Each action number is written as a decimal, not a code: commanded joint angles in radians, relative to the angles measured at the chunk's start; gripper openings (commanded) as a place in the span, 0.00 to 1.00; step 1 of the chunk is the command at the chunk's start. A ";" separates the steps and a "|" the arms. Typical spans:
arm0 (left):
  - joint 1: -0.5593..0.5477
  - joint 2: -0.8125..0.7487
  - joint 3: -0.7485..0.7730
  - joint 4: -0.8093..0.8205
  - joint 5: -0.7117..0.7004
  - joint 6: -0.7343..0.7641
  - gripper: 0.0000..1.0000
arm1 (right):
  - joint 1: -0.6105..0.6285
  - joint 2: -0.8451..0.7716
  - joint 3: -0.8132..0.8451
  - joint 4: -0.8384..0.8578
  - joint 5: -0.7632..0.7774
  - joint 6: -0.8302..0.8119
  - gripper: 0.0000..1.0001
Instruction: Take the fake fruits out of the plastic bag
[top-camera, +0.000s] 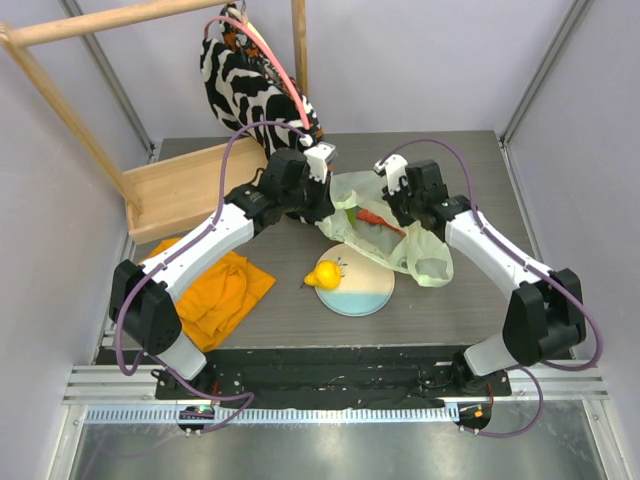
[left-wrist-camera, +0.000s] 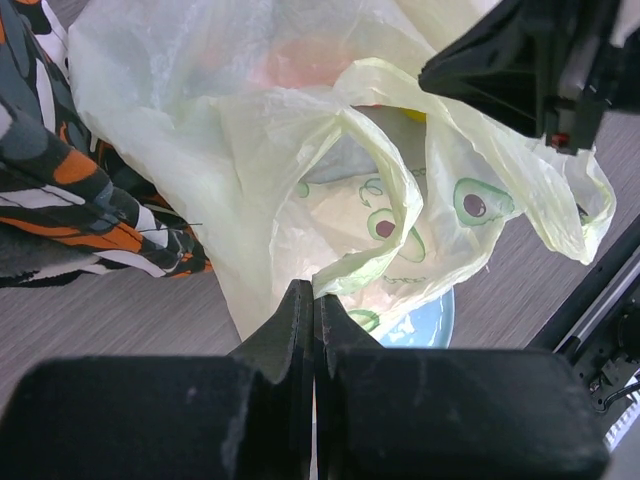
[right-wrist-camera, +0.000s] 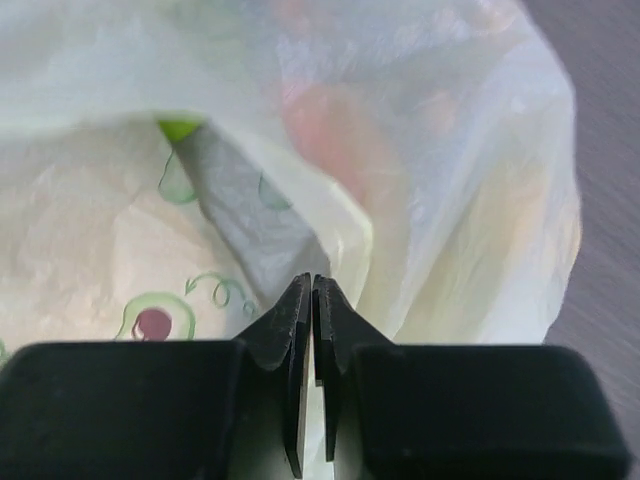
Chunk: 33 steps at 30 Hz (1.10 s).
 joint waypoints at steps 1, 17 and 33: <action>0.005 0.002 0.028 0.042 0.026 -0.006 0.00 | 0.004 -0.062 -0.138 -0.004 -0.034 -0.027 0.13; 0.002 -0.002 0.022 0.052 0.050 -0.020 0.00 | 0.001 -0.069 -0.280 -0.008 0.113 0.018 0.17; 0.002 0.007 0.055 0.039 0.066 -0.040 0.00 | 0.017 0.111 0.015 -0.038 -0.075 0.050 0.12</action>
